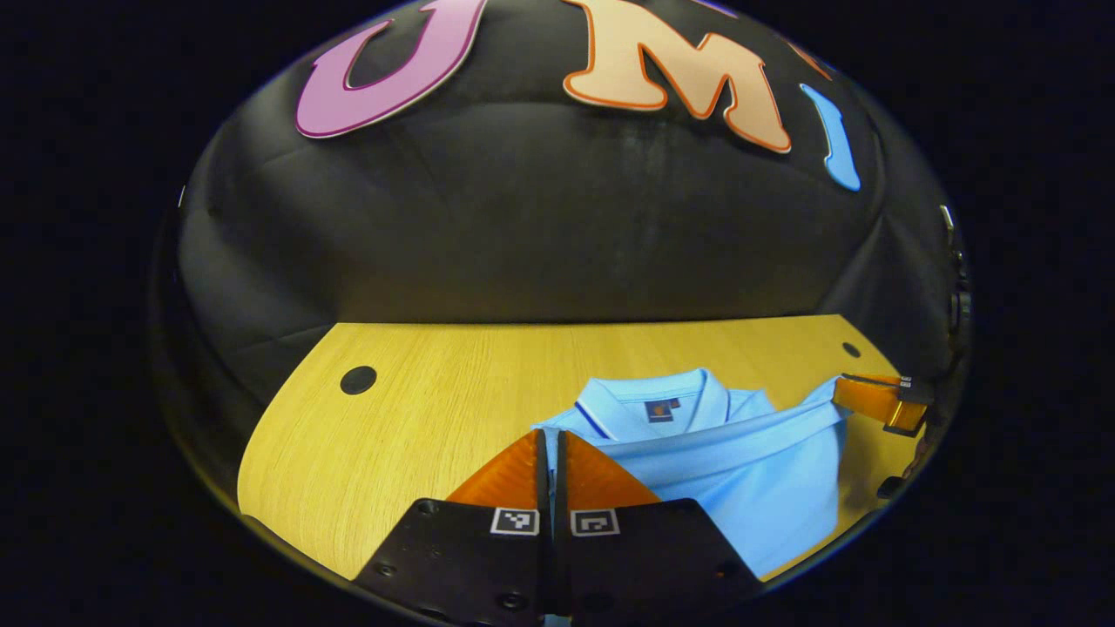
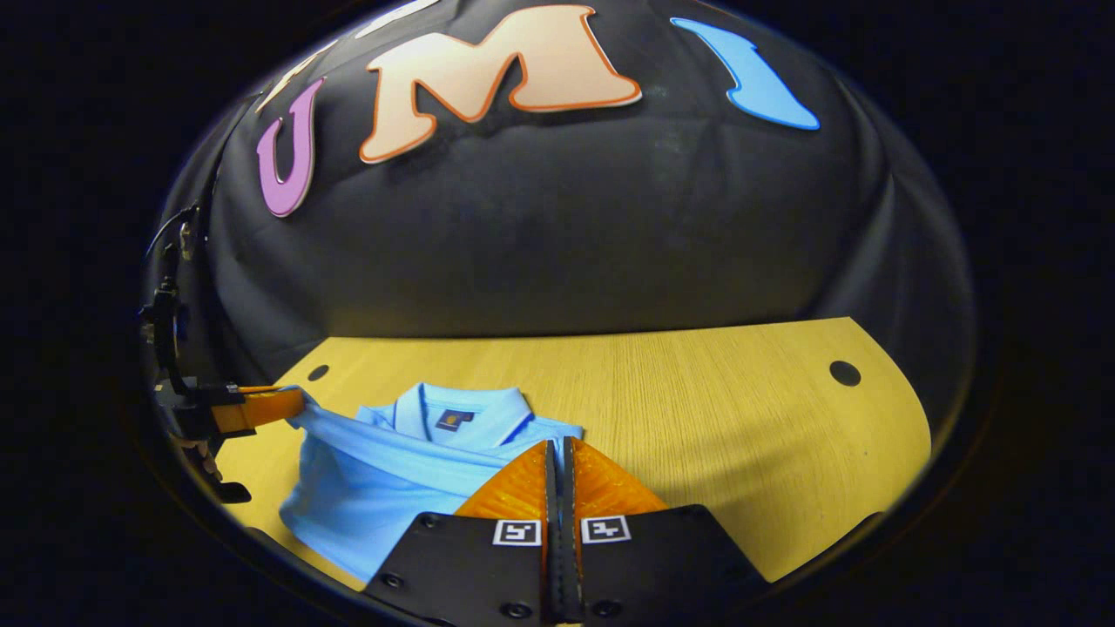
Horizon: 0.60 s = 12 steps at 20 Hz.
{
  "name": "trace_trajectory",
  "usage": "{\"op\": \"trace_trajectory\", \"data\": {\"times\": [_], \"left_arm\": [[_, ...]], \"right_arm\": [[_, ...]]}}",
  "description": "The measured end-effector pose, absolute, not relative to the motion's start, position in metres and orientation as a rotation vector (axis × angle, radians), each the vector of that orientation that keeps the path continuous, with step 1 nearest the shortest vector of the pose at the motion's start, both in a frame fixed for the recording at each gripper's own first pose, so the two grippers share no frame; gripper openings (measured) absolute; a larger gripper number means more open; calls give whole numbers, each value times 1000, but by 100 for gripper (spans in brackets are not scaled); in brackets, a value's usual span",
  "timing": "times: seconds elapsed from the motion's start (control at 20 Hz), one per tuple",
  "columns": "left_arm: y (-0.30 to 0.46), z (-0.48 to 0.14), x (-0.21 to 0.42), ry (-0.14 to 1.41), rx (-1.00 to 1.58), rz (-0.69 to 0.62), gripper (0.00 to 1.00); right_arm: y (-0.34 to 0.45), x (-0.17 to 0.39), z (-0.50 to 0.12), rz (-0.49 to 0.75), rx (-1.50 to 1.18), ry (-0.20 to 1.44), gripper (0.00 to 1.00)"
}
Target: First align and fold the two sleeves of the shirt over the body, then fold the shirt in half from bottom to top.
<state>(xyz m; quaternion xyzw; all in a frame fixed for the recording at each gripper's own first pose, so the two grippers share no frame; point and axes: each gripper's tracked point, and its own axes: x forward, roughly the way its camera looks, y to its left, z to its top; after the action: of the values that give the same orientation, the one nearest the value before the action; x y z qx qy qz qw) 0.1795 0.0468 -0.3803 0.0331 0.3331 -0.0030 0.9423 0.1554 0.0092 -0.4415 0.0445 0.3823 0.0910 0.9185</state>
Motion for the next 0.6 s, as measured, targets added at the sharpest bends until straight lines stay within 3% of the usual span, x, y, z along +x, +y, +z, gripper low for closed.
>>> {"op": "trace_trajectory", "data": {"times": [0.05,0.15,0.2,0.3,0.35,0.6], "left_arm": [[46,-384,182,675,68,-1,0],[44,-378,185,639,38,11,4],[48,-368,187,612,43,34,9],[56,-347,189,554,49,73,100],[56,-328,183,531,35,71,93],[63,-224,133,358,6,88,94]], "right_arm": [[7,157,-446,178,82,786,4],[2,162,-436,176,63,746,21],[1,166,-424,179,57,713,47],[-6,169,-392,162,35,637,100],[-10,166,-372,156,33,601,100],[-21,124,-256,120,30,401,100]]}}
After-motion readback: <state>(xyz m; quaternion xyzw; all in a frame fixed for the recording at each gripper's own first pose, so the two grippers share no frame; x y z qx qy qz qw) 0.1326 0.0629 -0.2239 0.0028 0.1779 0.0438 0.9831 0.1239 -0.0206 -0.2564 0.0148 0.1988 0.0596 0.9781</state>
